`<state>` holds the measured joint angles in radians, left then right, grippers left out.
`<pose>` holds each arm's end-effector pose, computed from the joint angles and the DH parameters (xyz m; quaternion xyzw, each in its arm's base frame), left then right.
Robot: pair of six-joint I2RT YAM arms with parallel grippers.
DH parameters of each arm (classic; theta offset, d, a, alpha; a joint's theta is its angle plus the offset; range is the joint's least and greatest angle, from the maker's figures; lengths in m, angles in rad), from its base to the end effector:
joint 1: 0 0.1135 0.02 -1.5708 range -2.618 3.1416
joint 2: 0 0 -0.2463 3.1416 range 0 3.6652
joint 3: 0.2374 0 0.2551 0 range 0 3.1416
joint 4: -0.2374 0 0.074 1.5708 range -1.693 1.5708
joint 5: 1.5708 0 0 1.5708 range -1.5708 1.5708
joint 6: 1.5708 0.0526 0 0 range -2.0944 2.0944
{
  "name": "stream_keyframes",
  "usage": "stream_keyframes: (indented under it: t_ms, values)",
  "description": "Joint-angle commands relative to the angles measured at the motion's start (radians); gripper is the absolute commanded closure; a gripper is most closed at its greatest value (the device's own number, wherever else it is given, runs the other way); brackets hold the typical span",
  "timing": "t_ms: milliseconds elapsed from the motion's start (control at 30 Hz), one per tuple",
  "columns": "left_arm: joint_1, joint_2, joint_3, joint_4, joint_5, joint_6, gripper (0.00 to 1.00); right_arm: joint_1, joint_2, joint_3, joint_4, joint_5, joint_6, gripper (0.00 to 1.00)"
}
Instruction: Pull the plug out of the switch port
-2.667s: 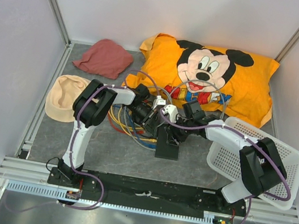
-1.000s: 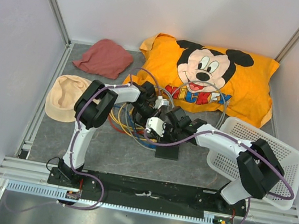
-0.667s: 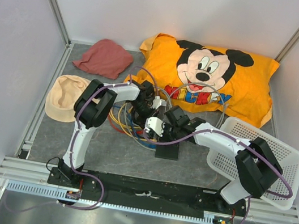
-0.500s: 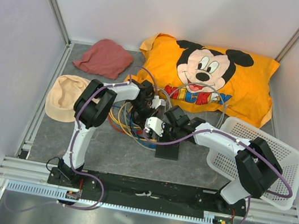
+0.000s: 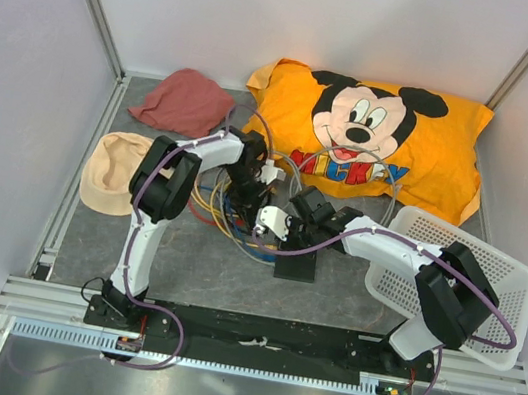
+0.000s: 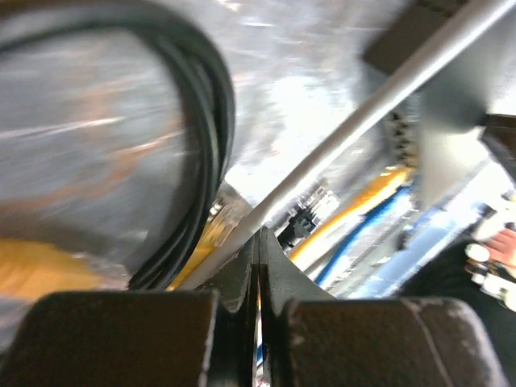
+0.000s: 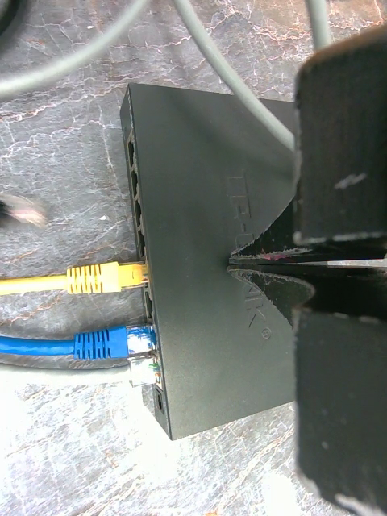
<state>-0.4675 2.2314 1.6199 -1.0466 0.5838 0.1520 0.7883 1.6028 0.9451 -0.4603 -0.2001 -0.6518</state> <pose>0.3425 -0.2054 0.0973 -0.2797 -0.9151 0.2774 0.0864 0.2152 0.2313 0.1427 -0.6562 0.7141 0.1123 0.2162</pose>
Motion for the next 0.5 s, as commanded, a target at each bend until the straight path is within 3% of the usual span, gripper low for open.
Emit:
stream_keyframes:
  t_ms: [0, 100, 233, 467]
  values:
    - [0.043, 0.021, 0.097, -0.018, -0.236, 0.093, 0.98, 0.000, 0.094, -0.065, -0.035, 0.067, -0.022, 0.98]
    - [0.043, -0.019, 0.110, -0.017, -0.275, 0.106, 0.98, 0.000, 0.091, -0.072, -0.029, 0.067, -0.019, 0.98]
    - [0.055, -0.010, 0.110, -0.009, -0.477, 0.150, 0.99, 0.000, 0.086, -0.075, -0.017, 0.070, -0.017, 0.97]
    - [0.156, -0.001, 0.127, 0.011, -0.636, 0.193, 0.99, 0.000, 0.069, -0.095, -0.002, 0.076, -0.016, 0.96]
